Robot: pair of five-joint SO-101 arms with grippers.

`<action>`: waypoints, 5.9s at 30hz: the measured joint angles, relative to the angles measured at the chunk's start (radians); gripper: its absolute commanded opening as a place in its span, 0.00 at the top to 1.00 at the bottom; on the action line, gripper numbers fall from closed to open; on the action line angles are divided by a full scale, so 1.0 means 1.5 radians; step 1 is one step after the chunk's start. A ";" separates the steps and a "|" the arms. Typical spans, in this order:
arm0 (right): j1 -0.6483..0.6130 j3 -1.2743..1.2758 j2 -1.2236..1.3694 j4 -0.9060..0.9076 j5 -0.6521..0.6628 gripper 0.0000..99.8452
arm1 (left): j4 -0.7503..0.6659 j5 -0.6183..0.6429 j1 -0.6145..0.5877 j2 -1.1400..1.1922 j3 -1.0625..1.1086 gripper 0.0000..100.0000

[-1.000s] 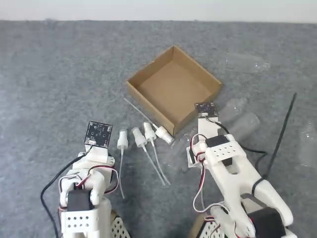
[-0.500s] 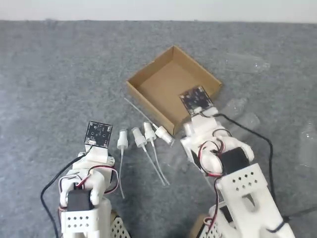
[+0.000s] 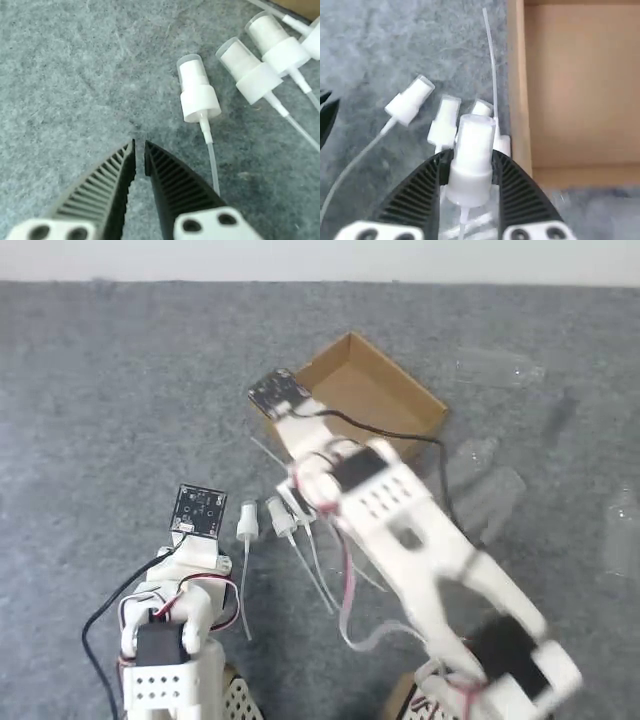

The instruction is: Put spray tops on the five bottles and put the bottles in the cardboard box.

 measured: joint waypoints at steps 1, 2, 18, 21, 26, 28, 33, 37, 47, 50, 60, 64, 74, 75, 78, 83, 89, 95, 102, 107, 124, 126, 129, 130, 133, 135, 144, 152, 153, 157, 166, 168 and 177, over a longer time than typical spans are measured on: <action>-0.002 -0.027 0.036 0.000 -0.004 0.93 | 0.000 0.000 0.000 0.000 0.000 0.97; -0.006 -0.050 0.071 0.000 -0.007 0.89 | 0.000 0.000 0.000 0.000 0.000 0.97; 0.001 -0.187 0.158 0.086 -0.012 0.73 | 0.000 0.000 0.000 0.000 0.000 0.97; 0.076 -0.243 0.105 0.136 -0.009 0.84 | 0.000 0.000 0.000 0.000 0.000 0.97; 0.236 -0.292 0.082 0.145 0.017 0.94 | 0.000 0.000 0.000 0.000 0.000 0.97; 0.287 -0.300 0.085 0.128 0.037 0.91 | 0.000 0.000 0.000 0.000 0.000 0.97; 0.350 -0.363 0.174 0.091 0.091 0.80 | 0.000 0.000 0.000 0.000 0.000 0.97; 0.353 -0.444 0.284 0.091 0.125 0.79 | 0.000 0.000 -0.002 0.000 0.000 0.97; 0.371 -0.628 0.508 0.086 0.131 0.79 | 0.000 0.000 -0.001 0.000 0.000 0.97; 0.389 -0.665 0.550 0.086 0.130 0.82 | 0.000 0.000 0.000 0.000 0.000 0.97; 0.476 -0.683 0.617 0.123 0.131 0.99 | 0.000 0.000 -0.002 0.000 0.000 0.97; 0.522 -0.687 0.617 0.182 0.132 0.99 | 0.000 0.000 0.000 0.000 0.000 0.97; 0.568 -0.691 0.616 0.327 0.117 0.99 | 0.000 0.000 0.000 0.000 0.000 0.97; 0.568 -0.691 0.616 0.336 0.118 0.99 | 0.000 0.000 -0.001 0.000 0.000 0.97; 0.567 -0.691 0.616 0.361 0.139 0.99 | 0.000 0.000 -0.002 0.000 0.000 0.97; 0.538 -0.691 0.594 0.422 0.190 0.99 | 0.000 0.000 0.000 0.000 0.000 0.97; 0.533 -0.691 0.591 0.432 0.214 0.96 | 0.000 0.000 -0.001 0.000 0.000 0.97; 0.528 -0.691 0.570 0.438 0.223 0.75 | 0.000 0.000 -0.001 0.000 0.000 0.97; 0.529 -0.691 0.473 0.437 0.179 0.71 | 0.000 0.000 -0.001 0.000 0.000 0.97; 0.537 -0.691 0.407 0.354 0.171 0.71 | 0.000 0.000 0.000 0.000 0.000 0.97; 0.626 -0.696 0.608 -0.147 0.168 0.71 | 0.000 0.000 -0.001 0.000 0.000 0.97; 0.625 -0.696 0.643 -0.191 0.168 0.71 | 0.000 0.000 0.000 0.000 0.000 0.97; 0.621 -0.696 0.686 -0.254 0.167 0.71 | 0.000 0.000 0.000 0.000 0.000 0.97; 0.619 -0.697 0.697 -0.269 0.167 0.71 | 0.000 0.000 0.000 0.000 0.000 0.97; 0.616 -0.704 0.716 -0.293 0.167 0.71 | 0.000 0.000 0.000 0.000 0.000 0.97; 0.616 -0.710 0.727 -0.298 0.167 0.71 | 0.000 0.000 0.000 0.000 0.000 0.97; 0.627 -0.732 0.723 -0.196 0.167 0.71 | 0.000 0.000 -0.001 0.000 0.000 0.97; 0.665 -0.812 0.758 0.086 0.168 0.71 | 0.000 0.000 -0.002 0.000 0.000 0.97; 0.665 -0.840 0.758 0.122 0.168 0.71 | 0.000 0.000 -0.002 0.000 0.000 0.97; 0.669 -0.932 0.761 0.281 0.168 0.71 | 0.000 0.000 -0.001 0.000 0.000 0.97; 0.661 -1.238 0.743 0.428 0.169 0.71 | 0.000 0.000 -0.002 0.000 0.000 0.97; 0.651 -1.238 0.733 0.383 0.169 0.71 | 0.000 0.000 -0.001 0.000 0.000 0.97; 0.642 -1.237 0.781 0.268 0.169 0.71 | 0.000 0.000 0.000 0.000 0.000 0.97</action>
